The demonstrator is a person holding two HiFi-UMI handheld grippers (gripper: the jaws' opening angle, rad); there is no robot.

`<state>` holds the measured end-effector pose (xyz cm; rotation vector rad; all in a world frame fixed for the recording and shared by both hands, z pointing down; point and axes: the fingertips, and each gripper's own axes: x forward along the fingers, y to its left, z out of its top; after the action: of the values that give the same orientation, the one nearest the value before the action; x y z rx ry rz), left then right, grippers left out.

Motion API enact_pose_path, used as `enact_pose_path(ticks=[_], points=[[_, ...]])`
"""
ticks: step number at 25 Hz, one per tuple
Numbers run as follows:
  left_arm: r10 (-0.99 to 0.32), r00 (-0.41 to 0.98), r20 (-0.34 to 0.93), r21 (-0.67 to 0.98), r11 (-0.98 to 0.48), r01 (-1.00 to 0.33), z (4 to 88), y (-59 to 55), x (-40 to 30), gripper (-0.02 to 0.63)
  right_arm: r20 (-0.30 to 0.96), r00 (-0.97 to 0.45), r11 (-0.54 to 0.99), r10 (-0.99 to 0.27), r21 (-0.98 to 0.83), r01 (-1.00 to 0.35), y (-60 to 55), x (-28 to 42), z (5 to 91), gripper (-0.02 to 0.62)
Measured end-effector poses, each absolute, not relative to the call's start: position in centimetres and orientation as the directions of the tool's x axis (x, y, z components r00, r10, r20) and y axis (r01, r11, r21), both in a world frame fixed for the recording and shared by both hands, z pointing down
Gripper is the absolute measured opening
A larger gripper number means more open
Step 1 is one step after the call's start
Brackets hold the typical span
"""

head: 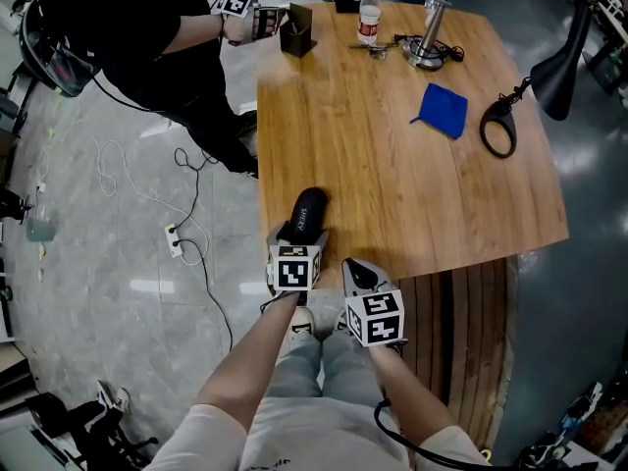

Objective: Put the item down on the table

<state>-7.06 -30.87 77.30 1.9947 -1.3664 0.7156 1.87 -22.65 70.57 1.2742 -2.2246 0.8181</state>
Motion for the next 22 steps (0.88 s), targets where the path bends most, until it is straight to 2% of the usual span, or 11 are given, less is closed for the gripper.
enact_pose_path(ticks=[13, 19, 22], points=[[-0.603, 0.325, 0.728, 0.156, -0.317, -0.936, 76.5, -29.8, -7.5, 0.383, 0.627, -0.463, 0.388, -0.627, -0.264, -0.883, -23.6, 2.5, 69.6, 0.003], [-0.627, 0.332, 0.705, 0.116, -0.360, -0.926, 71.6, -27.4, -8.1, 0.377, 0.602, -0.488, 0.420, -0.631, -0.264, -0.868, -23.3, 1.7, 66.9, 0.003], [-0.658, 0.345, 0.669, 0.122, -0.361, -0.924, 68.1, -26.2, -8.4, 0.260, 0.575, -0.498, 0.424, -0.649, -0.270, -0.864, -23.4, 1.5, 64.2, 0.003]])
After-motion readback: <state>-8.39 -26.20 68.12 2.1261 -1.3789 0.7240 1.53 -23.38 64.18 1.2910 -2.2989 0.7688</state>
